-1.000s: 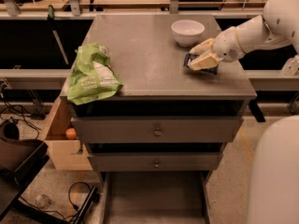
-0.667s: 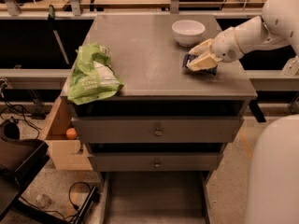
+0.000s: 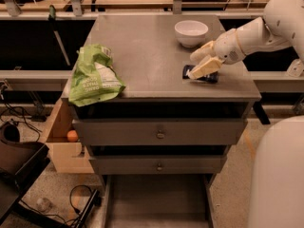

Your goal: Pick rxbar blueberry from bottom drawer and place on counter

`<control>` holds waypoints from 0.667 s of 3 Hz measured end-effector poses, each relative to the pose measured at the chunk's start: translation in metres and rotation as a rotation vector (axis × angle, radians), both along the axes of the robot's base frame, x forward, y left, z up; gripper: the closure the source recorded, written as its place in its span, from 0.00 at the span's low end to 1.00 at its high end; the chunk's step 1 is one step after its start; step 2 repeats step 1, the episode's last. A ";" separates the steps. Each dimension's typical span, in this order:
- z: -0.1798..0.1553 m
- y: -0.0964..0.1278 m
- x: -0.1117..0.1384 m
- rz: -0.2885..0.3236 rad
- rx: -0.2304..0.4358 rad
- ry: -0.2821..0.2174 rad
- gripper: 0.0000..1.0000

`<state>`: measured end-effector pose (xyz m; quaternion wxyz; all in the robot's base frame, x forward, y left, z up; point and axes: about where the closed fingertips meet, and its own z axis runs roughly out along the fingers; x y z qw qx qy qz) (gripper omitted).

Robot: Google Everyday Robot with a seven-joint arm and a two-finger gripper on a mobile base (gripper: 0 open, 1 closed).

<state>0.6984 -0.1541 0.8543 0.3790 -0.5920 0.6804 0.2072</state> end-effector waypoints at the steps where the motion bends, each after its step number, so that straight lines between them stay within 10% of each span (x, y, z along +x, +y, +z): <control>1: -0.002 0.003 0.001 0.004 0.001 0.003 0.00; 2: -0.002 0.003 0.001 0.004 0.001 0.003 0.00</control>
Offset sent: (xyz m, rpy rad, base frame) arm 0.0000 0.0000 0.0000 0.0000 0.0000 0.0000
